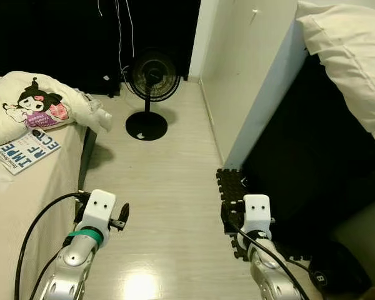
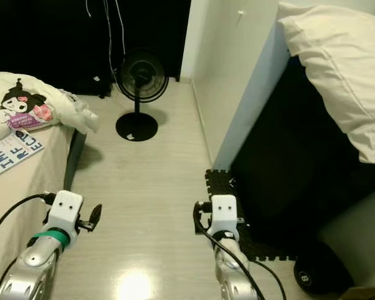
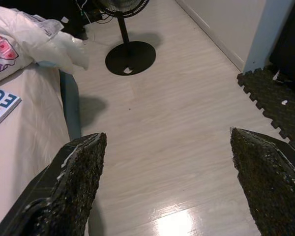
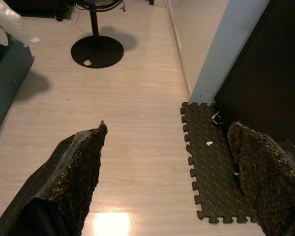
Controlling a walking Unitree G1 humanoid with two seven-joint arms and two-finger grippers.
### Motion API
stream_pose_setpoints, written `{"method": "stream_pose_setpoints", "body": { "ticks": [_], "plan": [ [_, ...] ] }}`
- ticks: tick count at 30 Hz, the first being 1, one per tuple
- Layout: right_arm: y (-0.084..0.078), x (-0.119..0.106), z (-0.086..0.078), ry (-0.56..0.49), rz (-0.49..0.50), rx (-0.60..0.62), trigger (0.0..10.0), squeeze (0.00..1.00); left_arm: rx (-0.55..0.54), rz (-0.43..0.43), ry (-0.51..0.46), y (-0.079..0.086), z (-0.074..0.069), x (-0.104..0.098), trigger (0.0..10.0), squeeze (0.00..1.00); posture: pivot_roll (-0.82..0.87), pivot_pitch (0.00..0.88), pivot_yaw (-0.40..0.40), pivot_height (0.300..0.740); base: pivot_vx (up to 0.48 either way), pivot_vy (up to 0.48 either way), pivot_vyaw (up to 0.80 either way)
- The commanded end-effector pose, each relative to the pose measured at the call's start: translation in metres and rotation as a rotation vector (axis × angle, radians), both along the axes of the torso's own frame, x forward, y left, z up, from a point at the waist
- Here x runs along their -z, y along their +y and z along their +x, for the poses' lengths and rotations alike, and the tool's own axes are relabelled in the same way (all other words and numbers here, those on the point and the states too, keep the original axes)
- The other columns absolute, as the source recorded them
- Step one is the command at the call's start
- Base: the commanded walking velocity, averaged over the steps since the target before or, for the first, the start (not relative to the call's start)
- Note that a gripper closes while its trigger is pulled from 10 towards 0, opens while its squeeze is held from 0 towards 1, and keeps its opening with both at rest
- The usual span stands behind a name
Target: Clean up the room
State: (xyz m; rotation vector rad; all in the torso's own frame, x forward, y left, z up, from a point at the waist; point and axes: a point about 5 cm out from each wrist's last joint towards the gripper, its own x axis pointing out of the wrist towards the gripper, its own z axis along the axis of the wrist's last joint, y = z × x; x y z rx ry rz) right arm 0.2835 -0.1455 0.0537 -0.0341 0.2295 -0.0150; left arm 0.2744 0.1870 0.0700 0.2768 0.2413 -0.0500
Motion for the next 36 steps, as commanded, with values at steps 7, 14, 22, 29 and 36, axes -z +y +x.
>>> {"method": "stream_pose_setpoints", "body": {
  "ticks": [7, 14, 22, 29, 36],
  "plan": [
    [0.003, 0.009, -0.002, 0.034, -0.016, 0.006, 10.0, 0.00, -0.037, -0.012, 0.042, 0.004, -0.008, 0.013, 10.0, 0.00, 0.12, 0.000, -0.023, 0.740, 0.000, 0.000, 0.00],
    [0.005, 0.010, 0.000, 0.034, -0.015, -0.002, 10.0, 0.00, -0.061, -0.037, 0.013, 0.006, -0.012, 0.011, 10.0, 0.00, 0.13, 0.000, -0.040, 0.740, 0.000, 0.000, 0.00],
    [0.006, 0.008, 0.004, 0.027, -0.016, 0.003, 10.0, 0.00, -0.051, -0.063, -0.011, 0.003, -0.004, 0.004, 10.0, 0.00, 0.13, 0.000, -0.039, 0.740, 0.000, 0.000, 0.00],
    [0.009, 0.009, 0.002, 0.028, -0.036, -0.030, 10.0, 0.00, -0.025, -0.078, -0.019, -0.001, -0.003, 0.002, 10.0, 0.00, 0.13, 0.000, -0.039, 0.740, 0.000, 0.000, 0.00],
    [0.011, 0.008, 0.005, 0.017, -0.039, -0.051, 10.0, 0.00, -0.012, -0.087, -0.034, -0.003, 0.002, -0.002, 10.0, 0.00, 0.13, 0.000, -0.024, 0.740, 0.000, 0.000, 0.80]
  ]
}}
